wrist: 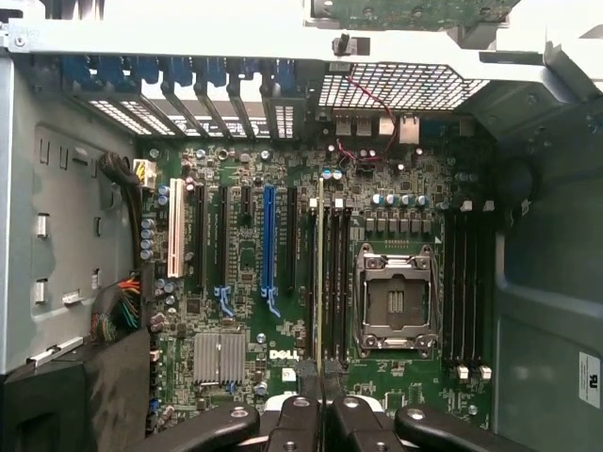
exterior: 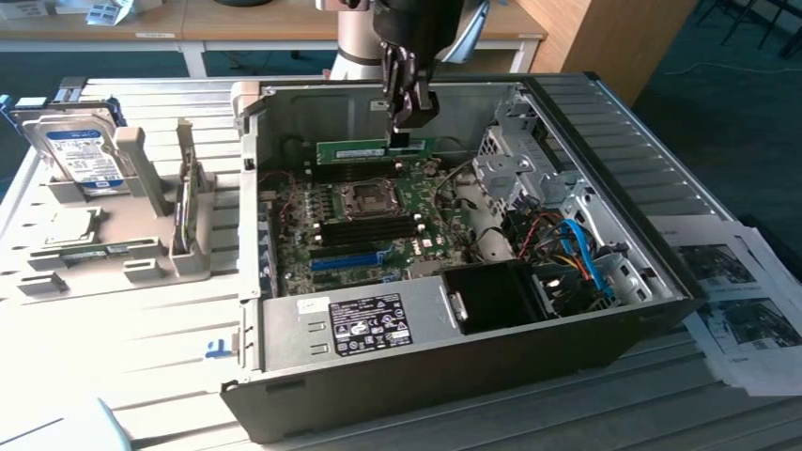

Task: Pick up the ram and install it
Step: 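Pick up the ram and move it above insertion slot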

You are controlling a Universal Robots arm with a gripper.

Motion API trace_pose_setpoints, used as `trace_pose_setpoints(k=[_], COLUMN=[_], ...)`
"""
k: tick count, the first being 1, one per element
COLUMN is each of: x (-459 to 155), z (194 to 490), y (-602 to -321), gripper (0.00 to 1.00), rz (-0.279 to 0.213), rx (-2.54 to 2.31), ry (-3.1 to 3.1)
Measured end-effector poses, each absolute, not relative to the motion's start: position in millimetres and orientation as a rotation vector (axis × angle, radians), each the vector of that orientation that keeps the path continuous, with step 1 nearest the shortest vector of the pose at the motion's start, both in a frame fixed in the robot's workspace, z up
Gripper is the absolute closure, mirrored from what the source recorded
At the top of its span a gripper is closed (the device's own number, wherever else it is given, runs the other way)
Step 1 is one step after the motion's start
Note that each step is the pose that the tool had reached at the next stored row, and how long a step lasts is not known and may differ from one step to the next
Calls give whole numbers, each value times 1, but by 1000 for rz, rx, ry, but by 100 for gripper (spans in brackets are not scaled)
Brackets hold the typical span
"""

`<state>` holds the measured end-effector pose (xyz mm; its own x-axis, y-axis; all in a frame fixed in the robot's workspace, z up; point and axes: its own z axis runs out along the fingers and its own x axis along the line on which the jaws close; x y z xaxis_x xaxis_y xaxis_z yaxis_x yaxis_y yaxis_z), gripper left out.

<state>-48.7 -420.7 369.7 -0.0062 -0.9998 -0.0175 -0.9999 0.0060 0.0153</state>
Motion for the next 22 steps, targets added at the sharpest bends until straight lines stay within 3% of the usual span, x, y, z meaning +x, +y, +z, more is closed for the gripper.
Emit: trace_pose_setpoints(k=[22], x=[-49], z=[362], y=[-414], gripper=[88], rz=[36], rx=[-2213], ry=[2226])
